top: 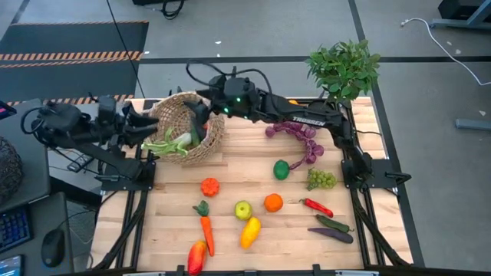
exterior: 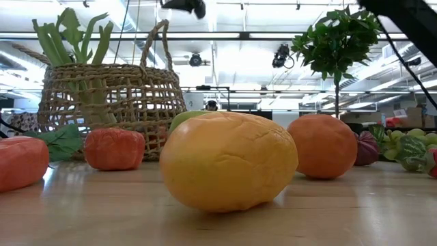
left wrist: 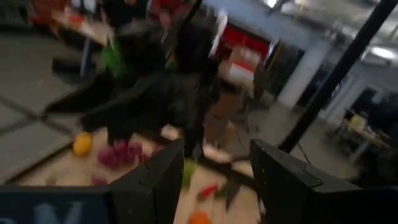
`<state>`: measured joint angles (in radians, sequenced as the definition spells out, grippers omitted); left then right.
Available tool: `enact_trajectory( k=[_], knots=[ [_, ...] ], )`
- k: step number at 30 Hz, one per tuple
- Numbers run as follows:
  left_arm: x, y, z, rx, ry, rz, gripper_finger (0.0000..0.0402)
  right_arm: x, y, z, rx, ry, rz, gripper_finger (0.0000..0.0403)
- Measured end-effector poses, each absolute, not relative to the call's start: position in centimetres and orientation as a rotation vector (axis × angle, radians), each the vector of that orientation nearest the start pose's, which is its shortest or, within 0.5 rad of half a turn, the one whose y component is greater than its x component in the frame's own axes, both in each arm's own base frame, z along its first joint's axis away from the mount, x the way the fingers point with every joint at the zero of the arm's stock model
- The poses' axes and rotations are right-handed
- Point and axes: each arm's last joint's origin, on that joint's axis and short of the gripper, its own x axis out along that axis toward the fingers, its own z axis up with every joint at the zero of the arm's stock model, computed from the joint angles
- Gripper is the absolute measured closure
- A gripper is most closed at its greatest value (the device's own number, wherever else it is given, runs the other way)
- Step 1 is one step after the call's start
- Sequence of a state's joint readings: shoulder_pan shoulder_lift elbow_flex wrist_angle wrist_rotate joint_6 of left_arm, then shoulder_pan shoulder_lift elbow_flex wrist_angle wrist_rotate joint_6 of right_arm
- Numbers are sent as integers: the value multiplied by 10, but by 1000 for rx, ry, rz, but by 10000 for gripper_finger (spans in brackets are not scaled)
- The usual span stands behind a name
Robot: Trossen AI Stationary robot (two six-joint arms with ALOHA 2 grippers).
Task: Build produce basket
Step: Put the orange pumpkin into the brown basket
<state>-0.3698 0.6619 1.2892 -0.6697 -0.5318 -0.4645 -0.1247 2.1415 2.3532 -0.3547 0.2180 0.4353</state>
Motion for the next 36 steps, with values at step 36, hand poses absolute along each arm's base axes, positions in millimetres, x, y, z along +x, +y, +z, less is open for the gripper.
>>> enact_trajectory(
  k=[36],
  knots=[
    [73, -18, 436, -479, 228, 30, 230, 528, 90, 223, 684, 809, -378, 72]
  ],
)
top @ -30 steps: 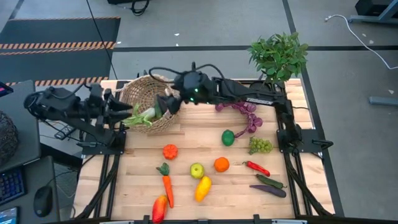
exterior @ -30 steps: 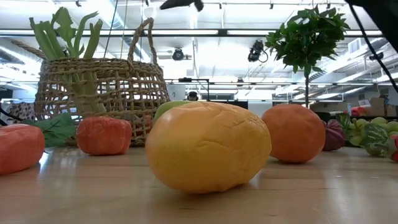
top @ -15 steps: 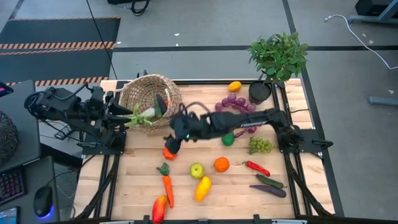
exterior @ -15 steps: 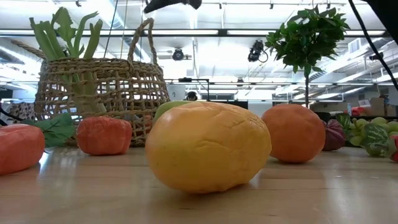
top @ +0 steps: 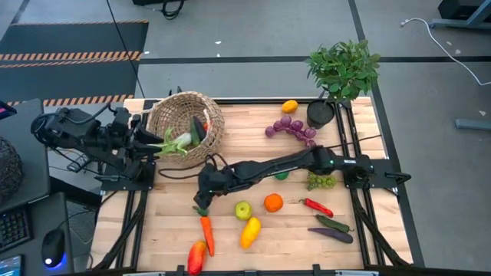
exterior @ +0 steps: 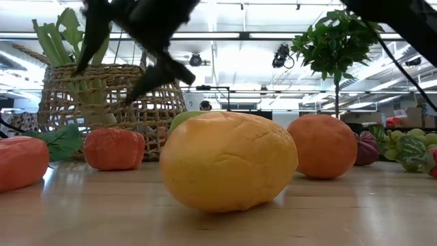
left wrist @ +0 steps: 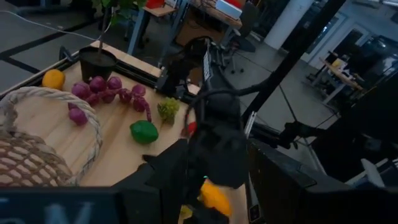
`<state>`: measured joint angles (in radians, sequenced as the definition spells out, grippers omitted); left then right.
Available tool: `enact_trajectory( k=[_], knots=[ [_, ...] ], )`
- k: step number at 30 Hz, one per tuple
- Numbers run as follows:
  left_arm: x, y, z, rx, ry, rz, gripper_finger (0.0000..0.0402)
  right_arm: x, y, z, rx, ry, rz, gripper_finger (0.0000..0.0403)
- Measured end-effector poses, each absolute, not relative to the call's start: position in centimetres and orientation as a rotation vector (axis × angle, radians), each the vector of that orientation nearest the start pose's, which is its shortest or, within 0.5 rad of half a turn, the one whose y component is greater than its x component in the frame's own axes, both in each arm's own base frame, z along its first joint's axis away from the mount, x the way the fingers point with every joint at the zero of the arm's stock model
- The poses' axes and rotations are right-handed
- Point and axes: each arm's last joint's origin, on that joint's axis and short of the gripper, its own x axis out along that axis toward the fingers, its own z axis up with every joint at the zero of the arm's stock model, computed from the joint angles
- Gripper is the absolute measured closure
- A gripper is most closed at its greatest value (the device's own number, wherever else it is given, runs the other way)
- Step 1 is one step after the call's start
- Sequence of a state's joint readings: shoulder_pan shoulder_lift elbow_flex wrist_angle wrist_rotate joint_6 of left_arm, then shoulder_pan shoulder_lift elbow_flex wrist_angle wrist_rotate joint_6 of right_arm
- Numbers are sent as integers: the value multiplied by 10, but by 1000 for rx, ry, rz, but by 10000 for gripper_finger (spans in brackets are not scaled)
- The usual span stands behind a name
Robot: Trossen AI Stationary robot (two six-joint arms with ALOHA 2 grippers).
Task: Build produce basket
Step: Put the orange pumpkin into the brown basket
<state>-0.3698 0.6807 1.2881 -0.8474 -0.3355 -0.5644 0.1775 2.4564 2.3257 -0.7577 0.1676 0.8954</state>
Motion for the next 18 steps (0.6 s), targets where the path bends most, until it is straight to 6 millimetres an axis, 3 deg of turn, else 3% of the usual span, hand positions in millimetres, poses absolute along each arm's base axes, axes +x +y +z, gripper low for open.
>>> enact_trajectory(
  k=[3, 11, 18],
  knots=[
    [72, -18, 436, -488, 228, 31, 230, 531, 83, 214, 710, 833, -391, 56],
    [72, -18, 436, -529, 233, 38, 230, 532, 58, 213, 654, 828, -453, 13],
    [72, -18, 435, -529, 235, 38, 230, 532, 50, 209, 656, 836, -470, 3]
  ],
)
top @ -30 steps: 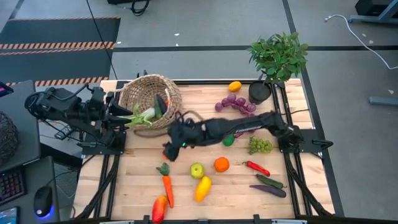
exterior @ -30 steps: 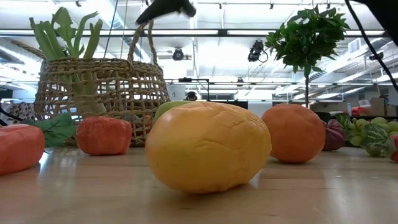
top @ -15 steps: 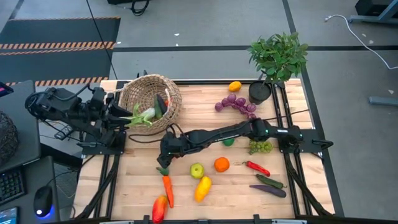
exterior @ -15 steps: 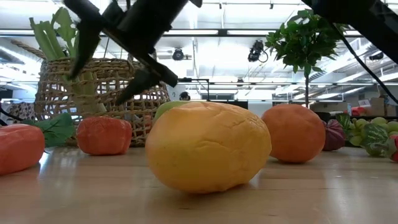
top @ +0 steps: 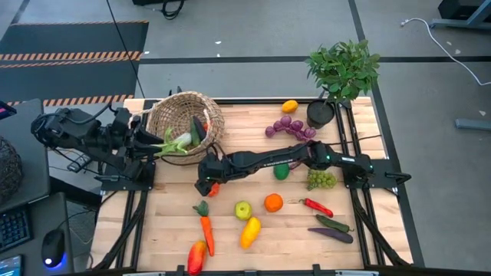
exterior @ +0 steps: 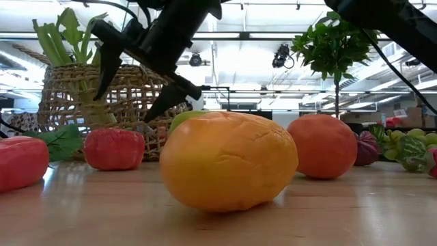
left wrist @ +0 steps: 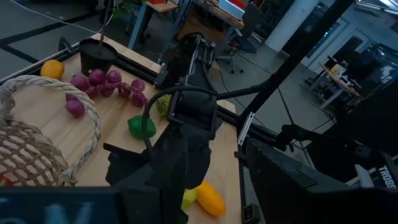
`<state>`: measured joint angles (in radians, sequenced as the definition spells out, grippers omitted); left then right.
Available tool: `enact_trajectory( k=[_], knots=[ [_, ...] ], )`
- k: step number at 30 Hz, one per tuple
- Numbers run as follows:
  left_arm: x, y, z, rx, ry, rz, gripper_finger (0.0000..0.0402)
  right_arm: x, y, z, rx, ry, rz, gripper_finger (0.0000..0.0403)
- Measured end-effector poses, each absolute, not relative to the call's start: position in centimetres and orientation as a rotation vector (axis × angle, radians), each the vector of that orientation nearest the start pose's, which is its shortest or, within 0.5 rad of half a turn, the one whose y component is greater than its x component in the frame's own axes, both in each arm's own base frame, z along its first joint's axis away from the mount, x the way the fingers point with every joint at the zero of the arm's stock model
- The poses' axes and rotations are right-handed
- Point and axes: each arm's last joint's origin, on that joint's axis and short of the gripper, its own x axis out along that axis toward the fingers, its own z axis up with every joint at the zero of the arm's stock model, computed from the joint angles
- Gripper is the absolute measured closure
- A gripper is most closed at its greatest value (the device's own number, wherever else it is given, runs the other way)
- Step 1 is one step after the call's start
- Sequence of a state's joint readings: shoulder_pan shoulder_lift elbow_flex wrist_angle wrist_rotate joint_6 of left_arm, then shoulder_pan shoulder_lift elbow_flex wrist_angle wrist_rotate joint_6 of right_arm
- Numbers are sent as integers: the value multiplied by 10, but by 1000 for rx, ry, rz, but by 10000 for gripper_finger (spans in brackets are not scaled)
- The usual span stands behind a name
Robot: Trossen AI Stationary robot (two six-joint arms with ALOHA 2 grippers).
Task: Build produce basket
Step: Put the orange pumpkin into the brown basket
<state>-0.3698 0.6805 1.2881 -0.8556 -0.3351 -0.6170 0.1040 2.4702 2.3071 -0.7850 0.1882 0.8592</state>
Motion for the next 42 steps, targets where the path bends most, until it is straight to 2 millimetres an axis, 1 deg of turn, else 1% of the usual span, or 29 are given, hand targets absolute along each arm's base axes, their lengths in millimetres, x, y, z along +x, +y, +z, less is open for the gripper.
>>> enact_trajectory(
  k=[2, 7, 10, 15, 18, 22, 24, 26, 32, 35, 37, 39, 42],
  knots=[
    [72, -18, 435, -527, 239, 39, 230, 532, 52, 207, 653, 839, -472, 3],
    [72, -18, 434, -525, 245, 42, 230, 529, 59, 188, 668, 879, -468, 3],
    [72, -18, 434, -537, 245, 43, 230, 530, 64, 179, 680, 866, -449, 3],
    [72, -18, 434, -550, 245, 45, 230, 531, 69, 178, 681, 840, -435, 3],
    [72, -18, 434, -550, 246, 45, 230, 529, 68, 168, 667, 851, -457, 3],
    [72, -18, 434, -558, 246, 46, 230, 531, 68, 165, 680, 814, -440, 3],
    [72, -18, 434, -567, 247, 48, 230, 531, 68, 159, 680, 813, -438, 5],
    [72, -18, 434, -576, 248, 49, 230, 529, 68, 153, 678, 829, -449, 9],
    [72, -18, 433, -574, 252, 51, 230, 527, 68, 152, 669, 851, -452, 38],
    [72, -17, 432, -567, 271, 57, 230, 528, 69, 156, 687, 864, -420, 57],
    [71, -17, 430, -562, 282, 61, 230, 531, 69, 164, 719, 861, -372, 67],
    [71, -17, 430, -557, 285, 62, 230, 536, 69, 179, 752, 837, -319, 71],
    [69, -16, 437, -540, 254, 48, 230, 543, 72, 211, 746, 762, -253, 72]
  ],
)
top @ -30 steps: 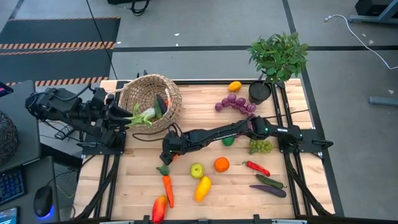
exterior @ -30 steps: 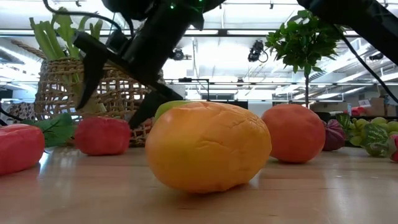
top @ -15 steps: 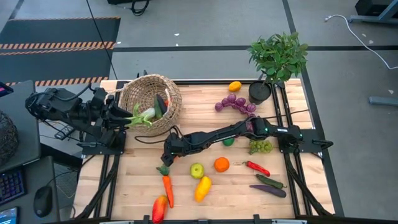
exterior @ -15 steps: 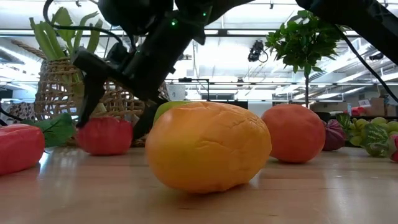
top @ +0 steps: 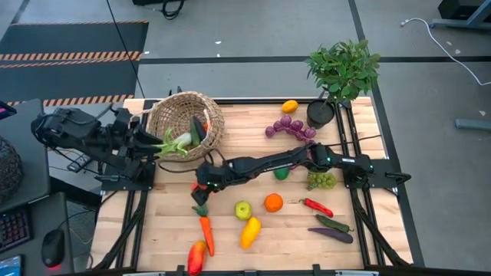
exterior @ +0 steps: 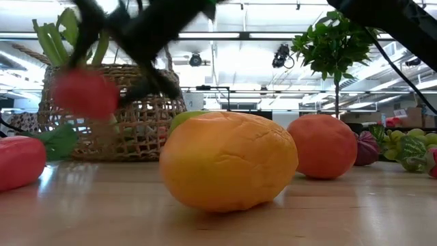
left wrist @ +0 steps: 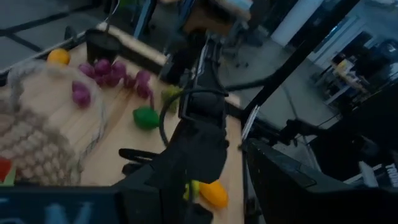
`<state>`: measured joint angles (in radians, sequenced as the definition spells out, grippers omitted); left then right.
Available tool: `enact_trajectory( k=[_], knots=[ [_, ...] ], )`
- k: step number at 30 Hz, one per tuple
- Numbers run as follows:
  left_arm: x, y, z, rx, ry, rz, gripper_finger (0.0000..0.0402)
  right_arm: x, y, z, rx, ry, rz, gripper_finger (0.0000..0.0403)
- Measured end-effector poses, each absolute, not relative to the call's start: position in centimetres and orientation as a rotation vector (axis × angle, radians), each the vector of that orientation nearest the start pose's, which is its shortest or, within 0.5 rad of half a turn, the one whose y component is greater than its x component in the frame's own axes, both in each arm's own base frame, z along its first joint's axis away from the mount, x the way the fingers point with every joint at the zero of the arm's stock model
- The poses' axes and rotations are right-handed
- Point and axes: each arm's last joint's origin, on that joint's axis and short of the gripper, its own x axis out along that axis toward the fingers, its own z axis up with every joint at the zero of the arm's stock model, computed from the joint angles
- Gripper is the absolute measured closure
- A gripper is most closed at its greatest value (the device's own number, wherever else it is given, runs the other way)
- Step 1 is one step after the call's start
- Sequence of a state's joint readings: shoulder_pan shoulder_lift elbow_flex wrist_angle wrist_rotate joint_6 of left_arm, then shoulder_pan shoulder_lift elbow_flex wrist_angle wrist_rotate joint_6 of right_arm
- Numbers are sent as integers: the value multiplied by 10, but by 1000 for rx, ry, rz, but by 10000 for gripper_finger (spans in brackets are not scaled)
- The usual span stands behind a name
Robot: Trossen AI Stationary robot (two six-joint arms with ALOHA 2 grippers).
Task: Build produce basket
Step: Put the orange pumpkin into the brown basket
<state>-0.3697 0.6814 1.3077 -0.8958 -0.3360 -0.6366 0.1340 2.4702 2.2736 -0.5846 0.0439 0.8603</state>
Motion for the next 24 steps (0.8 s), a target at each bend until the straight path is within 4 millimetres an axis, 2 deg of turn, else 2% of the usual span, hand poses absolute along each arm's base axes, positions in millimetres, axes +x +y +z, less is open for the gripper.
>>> enact_trajectory(
  k=[4, 10, 16, 24],
  knots=[
    [63, -13, 454, -503, 159, 37, 230, 546, 76, 257, 667, 565, -177, 70],
    [51, -8, 473, -481, 69, 40, 230, 530, 75, 314, 544, 379, -180, 70],
    [50, -7, 474, -466, 68, 52, 230, 527, 55, 339, 348, 244, -247, 69],
    [56, -10, 475, -451, 69, 58, 230, 532, 10, 352, 304, 110, -314, 68]
  ],
)
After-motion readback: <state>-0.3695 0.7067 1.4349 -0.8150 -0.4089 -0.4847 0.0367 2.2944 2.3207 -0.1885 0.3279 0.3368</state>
